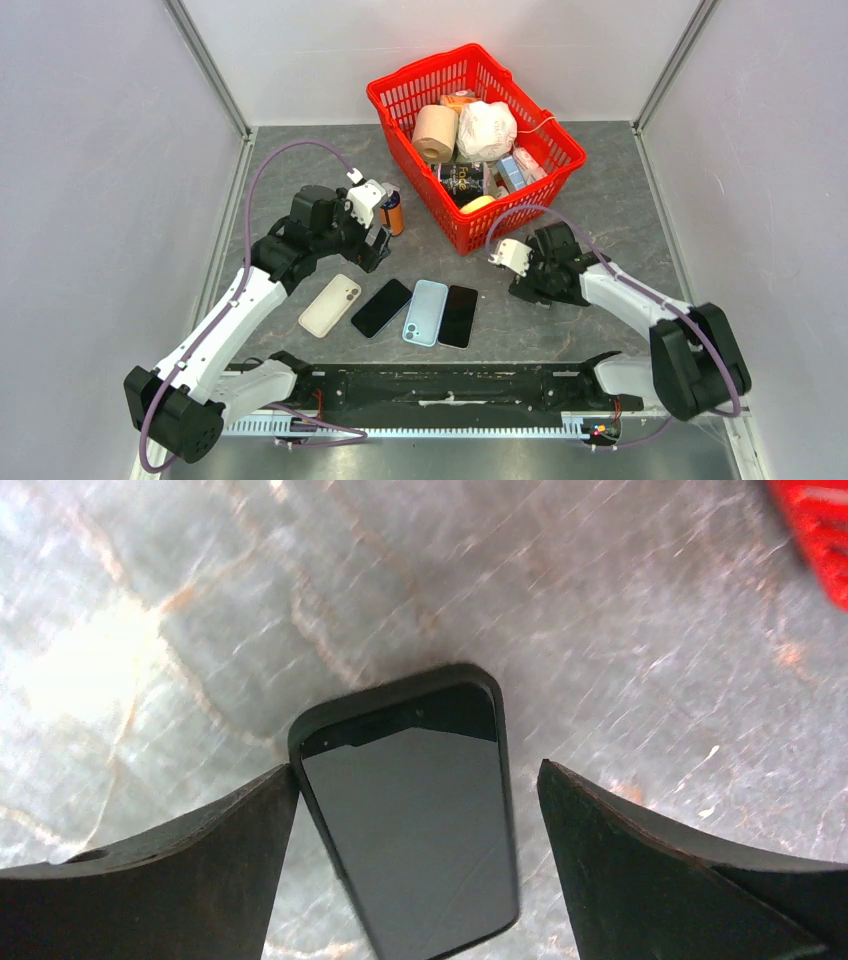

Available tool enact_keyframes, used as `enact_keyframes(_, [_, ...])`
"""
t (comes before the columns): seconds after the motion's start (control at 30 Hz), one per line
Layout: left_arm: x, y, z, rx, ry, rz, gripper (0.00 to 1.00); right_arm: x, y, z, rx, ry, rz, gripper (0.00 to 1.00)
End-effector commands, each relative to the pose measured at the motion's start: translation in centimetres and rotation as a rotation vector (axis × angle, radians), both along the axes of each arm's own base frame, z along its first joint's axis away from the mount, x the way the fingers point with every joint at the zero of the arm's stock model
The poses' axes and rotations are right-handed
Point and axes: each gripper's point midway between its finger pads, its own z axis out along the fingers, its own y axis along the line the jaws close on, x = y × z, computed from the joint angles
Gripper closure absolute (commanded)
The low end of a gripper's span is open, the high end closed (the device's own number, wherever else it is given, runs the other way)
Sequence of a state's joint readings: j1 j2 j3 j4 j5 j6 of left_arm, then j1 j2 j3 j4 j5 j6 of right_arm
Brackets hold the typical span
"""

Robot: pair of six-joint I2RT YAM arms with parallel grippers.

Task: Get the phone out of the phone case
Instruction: Pick up the phone at the center of the board.

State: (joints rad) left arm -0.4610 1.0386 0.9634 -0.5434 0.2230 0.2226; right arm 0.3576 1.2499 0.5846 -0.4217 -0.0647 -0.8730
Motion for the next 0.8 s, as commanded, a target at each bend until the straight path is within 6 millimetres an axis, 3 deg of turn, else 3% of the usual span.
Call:
enact_keyframes(0.0, [0.4,-0.1,0.5,-0.022,-0.028,0.013,0.04,2.1,0.3,-1.4,-0.01,0.005,-0.071,0.03])
enact_keyframes(0.07, [0.4,0.0,0.5,-0.022,-0.026,0.014,0.04,2.5,0.8,-1.2,-0.001,0.031,-0.061,0.03])
enact_keyframes(0.2, [0.1,0.1,0.6,-0.023,-0.029,0.015,0.04,1.5,1.1,-1.4,0.015,0.126,-0.036,0.03])
enact_keyframes(0.5, [-0.2,0.2,0.3,-0.021,-0.027,0.009,0.04,-0.4,-2.7,-1.0,0.085,0.254,-0.151,0.03])
enact_keyframes(0.77, [-0.2,0.0,0.4,-0.031,-0.021,0.006,0.04,-1.6,-4.5,-1.6,0.104,0.317,-0.184,0.03])
